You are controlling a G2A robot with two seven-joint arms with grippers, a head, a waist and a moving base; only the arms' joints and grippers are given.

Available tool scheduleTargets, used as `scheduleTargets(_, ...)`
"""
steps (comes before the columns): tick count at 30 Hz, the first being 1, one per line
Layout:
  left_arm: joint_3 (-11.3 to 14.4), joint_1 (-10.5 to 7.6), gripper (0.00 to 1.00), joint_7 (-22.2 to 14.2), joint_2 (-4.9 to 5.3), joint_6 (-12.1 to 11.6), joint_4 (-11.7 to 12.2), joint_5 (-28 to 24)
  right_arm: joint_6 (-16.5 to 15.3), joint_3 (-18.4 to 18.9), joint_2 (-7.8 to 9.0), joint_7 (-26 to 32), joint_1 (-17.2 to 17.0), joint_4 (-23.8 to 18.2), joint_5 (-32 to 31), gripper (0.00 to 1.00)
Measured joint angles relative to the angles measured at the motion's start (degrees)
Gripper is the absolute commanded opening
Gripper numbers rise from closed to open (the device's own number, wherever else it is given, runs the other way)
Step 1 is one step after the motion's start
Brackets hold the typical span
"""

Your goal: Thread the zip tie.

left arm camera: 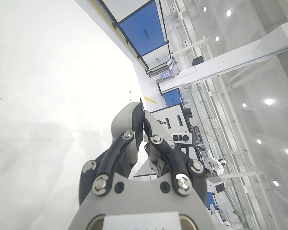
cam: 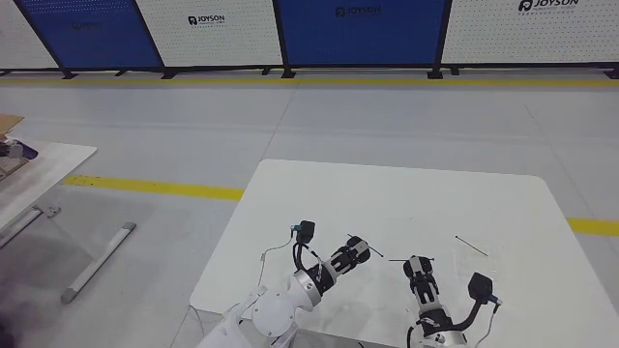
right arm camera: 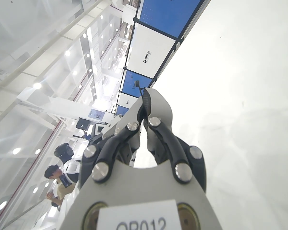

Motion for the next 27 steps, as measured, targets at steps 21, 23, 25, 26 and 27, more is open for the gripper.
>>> scheduleTargets(21, 0.0, 0.00, 0.00, 0.0, 0.00, 0.0, 0.0, 0.0, -1.2, 0.7, -0.79, 2.3, 1.6, 2.0, 3.5, 0.00)
scheduleTargets(23, 0.0, 0.00, 0.00, 0.0, 0.00, 0.0, 0.0, 0.0, -1.2, 0.8, -0.79, 2.3, 1.6, 2.0, 3.5, 0.00)
scheduleTargets(25, 0.0, 0.00, 0.00, 0.0, 0.00, 0.0, 0.0, 0.0, -1.3, 0.9, -0.83, 2.5, 1.6, 2.1, 3.5, 0.00)
scheduleTargets(26, 0.0, 0.00, 0.00, 0.0, 0.00, 0.0, 0.0, 0.0, -1.5, 1.0, -0.88, 2.6, 1.5, 2.0, 3.4, 0.00)
scheduleTargets(27, 0.0, 0.00, 0.00, 0.0, 0.00, 0.0, 0.0, 0.0, -1.6, 1.1, -0.92, 2.6, 1.3, 1.9, 3.3, 0.00)
